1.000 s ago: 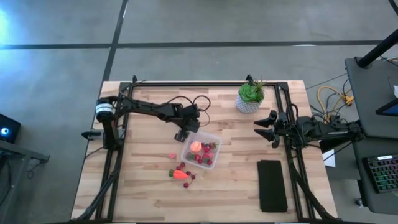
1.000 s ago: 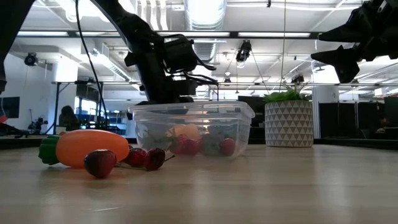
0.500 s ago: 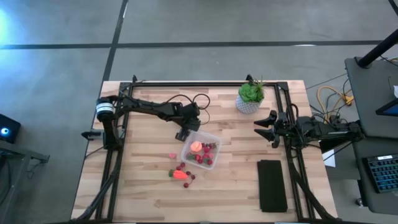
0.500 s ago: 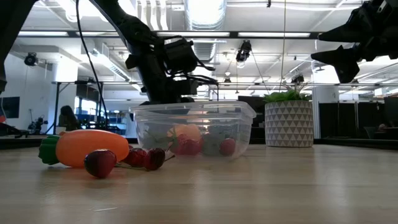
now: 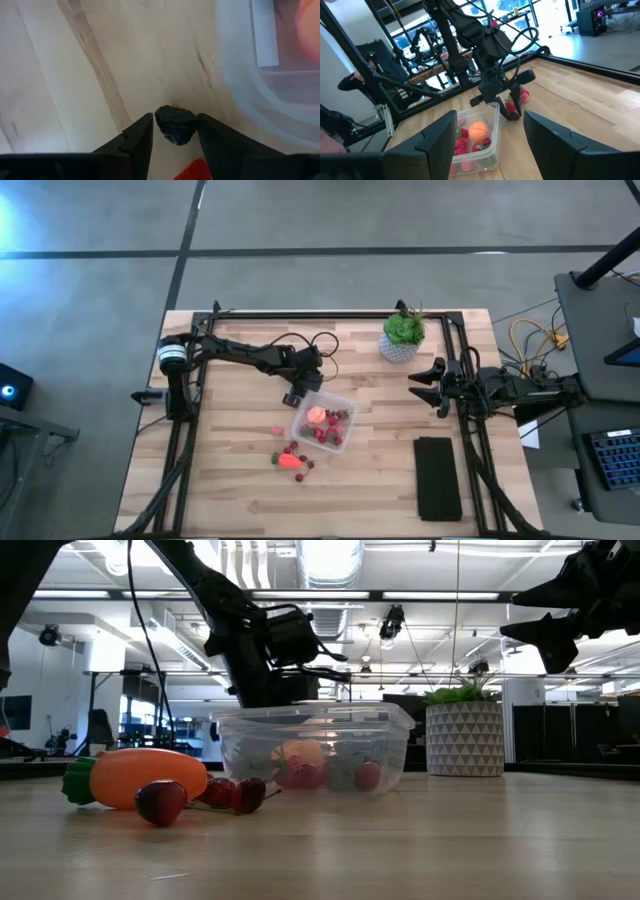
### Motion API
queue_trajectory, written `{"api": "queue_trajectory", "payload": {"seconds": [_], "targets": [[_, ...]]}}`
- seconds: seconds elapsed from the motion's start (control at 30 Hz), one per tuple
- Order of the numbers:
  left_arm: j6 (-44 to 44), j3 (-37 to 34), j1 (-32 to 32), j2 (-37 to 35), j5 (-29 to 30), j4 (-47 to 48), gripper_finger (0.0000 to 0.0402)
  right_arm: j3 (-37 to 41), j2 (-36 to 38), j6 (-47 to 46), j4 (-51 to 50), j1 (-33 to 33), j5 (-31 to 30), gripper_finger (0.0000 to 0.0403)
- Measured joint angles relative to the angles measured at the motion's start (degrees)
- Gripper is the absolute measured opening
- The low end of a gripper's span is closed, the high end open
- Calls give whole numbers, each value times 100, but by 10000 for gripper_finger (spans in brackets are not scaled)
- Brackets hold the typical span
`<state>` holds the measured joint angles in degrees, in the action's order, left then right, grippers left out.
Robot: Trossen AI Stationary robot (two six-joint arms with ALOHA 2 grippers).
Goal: Pick and placing Produce into tupperware
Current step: Put the black raspberry into the transparent container
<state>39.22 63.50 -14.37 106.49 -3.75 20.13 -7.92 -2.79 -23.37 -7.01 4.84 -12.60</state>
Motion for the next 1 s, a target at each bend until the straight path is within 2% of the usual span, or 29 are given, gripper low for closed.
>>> {"api": "queue_trajectory", "payload": {"seconds": [0.27,0.53,0.67,0.9,1.0], "targets": [[-238,25,-5,17,19,32,138,0,0,0,0,0,-2,221],[-277,8,-33,21,30,25,88,0,0,0,0,0,0,221],[-292,49,-79,21,124,36,84,0,0,0,0,0,-2,221],[-284,77,-254,-194,1104,-15,102,0,0,0,0,0,-2,221],[-291,77,-256,-452,1341,-1,103,0,0,0,-1,0,-1,221]]}}
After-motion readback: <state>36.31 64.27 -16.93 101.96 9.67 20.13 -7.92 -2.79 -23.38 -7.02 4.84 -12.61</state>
